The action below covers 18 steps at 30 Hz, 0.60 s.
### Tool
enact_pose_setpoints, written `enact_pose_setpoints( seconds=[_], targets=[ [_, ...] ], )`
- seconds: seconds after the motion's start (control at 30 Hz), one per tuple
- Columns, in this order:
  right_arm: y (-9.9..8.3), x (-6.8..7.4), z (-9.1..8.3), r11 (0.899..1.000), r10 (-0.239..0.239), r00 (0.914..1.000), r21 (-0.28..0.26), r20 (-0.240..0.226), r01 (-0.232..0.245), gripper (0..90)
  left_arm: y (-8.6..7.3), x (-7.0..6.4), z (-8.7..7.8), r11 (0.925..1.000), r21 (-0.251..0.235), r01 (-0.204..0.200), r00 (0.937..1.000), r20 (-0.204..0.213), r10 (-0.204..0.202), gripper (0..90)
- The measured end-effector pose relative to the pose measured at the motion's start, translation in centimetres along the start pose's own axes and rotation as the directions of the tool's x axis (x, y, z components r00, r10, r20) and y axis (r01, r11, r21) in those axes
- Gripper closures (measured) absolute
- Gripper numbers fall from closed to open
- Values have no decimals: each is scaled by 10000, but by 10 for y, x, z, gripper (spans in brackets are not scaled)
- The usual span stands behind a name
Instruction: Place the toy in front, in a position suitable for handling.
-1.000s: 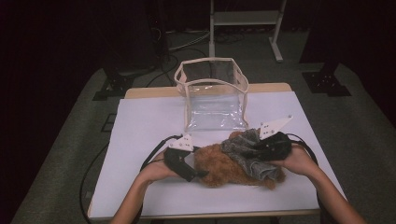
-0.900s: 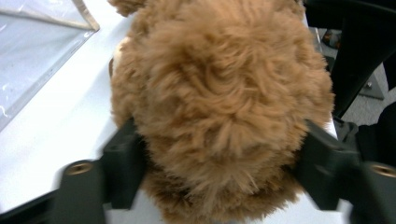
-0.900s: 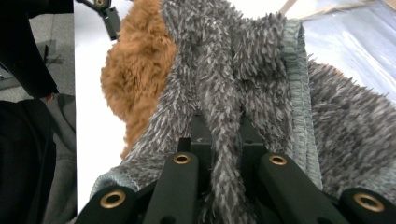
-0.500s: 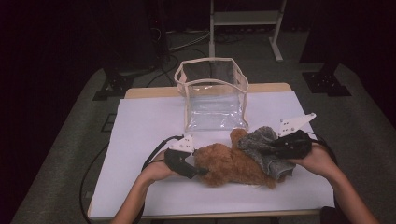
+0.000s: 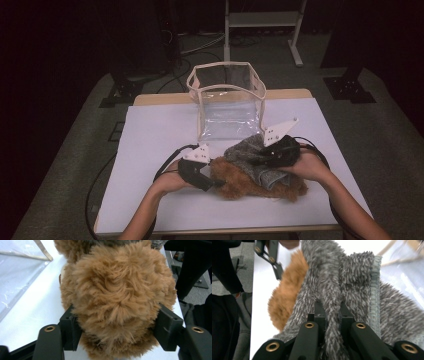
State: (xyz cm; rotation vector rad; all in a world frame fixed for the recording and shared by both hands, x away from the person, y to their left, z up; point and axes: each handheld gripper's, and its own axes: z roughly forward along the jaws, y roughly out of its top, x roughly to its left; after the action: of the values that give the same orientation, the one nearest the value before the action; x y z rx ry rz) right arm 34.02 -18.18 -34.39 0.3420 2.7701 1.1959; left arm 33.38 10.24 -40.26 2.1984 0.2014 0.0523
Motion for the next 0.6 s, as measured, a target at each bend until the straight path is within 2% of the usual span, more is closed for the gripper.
enact_pose_setpoints(
  seconds=[0.03,0.13,0.27,0.4,0.43,0.47,0.5,0.6],
  targets=[
    [-10,-4,-1,9992,340,9994,-187,-91,-342,813,-2,0,0,9999,-94,99,10000,15,-99,285],
    [-18,-6,-5,9973,619,9980,-395,-151,-624,814,-4,1,1,9991,-213,355,9994,13,-355,249],
    [-27,-4,-10,9966,691,9975,-438,-158,-697,814,-8,1,2,9985,-211,496,9988,48,-495,168],
    [-32,-3,-14,9965,752,9971,-366,-132,-756,815,-13,0,6,9980,10,627,9980,105,-627,100],
    [-34,-3,-16,9961,807,9966,-351,-132,-812,815,-13,0,7,9979,21,645,9978,152,-645,101],
    [-36,-4,-18,9960,825,9965,-343,-94,-828,815,-13,0,7,9987,37,505,9985,205,-506,124],
    [-40,-5,-25,9947,951,9955,-389,32,-949,814,-13,0,8,9989,27,460,9987,237,-460,186],
    [-45,-7,-33,9932,1092,9938,-427,186,-1083,814,-11,1,6,9990,102,437,9987,274,-440,234]
  ],
)
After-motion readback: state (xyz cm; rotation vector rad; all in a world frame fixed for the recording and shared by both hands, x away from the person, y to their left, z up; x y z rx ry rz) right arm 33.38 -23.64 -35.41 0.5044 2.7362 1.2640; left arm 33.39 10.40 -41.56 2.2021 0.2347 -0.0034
